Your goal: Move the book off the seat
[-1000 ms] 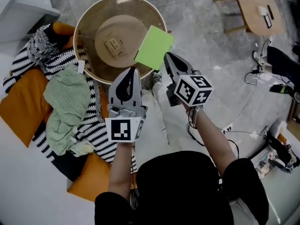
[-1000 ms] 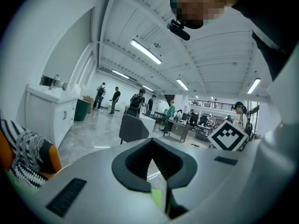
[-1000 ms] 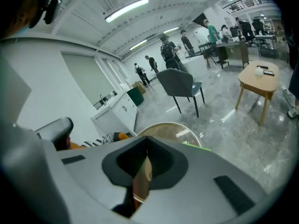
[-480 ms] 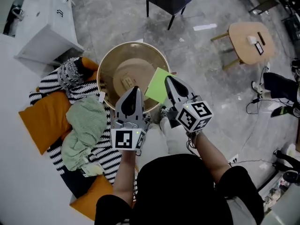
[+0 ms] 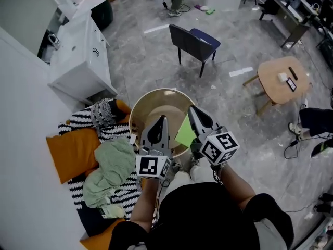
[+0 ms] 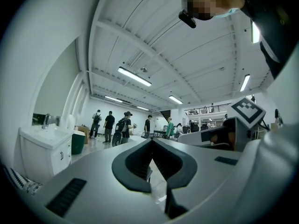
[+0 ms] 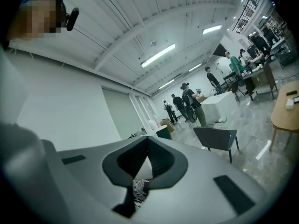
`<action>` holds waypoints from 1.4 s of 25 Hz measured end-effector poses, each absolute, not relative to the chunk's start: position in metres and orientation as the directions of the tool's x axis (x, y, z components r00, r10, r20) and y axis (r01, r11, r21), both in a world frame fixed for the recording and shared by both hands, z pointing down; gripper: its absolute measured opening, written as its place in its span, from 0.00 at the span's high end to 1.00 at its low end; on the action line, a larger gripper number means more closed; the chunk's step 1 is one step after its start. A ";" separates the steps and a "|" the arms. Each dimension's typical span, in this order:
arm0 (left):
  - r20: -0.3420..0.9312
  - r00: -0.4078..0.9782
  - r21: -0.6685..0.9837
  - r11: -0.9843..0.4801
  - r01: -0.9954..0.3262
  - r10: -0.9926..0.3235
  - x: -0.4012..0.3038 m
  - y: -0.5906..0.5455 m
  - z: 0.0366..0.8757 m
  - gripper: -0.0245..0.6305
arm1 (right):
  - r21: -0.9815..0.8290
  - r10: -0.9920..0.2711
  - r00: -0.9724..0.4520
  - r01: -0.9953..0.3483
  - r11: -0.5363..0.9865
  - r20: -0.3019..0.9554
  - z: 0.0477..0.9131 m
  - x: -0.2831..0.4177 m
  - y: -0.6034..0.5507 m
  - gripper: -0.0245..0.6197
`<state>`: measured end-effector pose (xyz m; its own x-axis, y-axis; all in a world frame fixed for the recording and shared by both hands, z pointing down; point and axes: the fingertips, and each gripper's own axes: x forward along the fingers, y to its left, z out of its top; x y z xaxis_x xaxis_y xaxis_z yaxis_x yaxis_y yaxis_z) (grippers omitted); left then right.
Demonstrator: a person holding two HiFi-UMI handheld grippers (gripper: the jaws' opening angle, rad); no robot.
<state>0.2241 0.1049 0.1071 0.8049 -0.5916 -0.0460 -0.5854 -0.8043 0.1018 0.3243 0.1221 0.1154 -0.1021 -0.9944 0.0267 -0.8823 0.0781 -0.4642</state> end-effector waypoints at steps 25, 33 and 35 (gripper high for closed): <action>-0.150 0.767 0.025 -0.778 -0.628 -0.624 0.210 0.152 0.023 0.95 | -0.285 -0.947 -0.277 -0.906 0.314 -0.163 0.004 0.261 0.154 0.94; -0.171 0.760 0.013 -0.772 -0.635 -0.627 0.212 0.151 0.017 0.95 | -0.259 -0.946 -0.273 -0.914 0.311 -0.172 -0.001 0.267 0.153 0.94; -0.170 0.764 0.009 -0.776 -0.631 -0.623 0.213 0.152 0.017 0.95 | -0.252 -0.947 -0.270 -0.917 0.308 -0.172 -0.002 0.268 0.154 0.94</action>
<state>0.2133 0.1517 0.0170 0.7635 -0.6230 -0.1700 -0.6310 -0.7757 0.0090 0.2685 0.1545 -0.0018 -0.2704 -0.9473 -0.1716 -0.9175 0.3076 -0.2523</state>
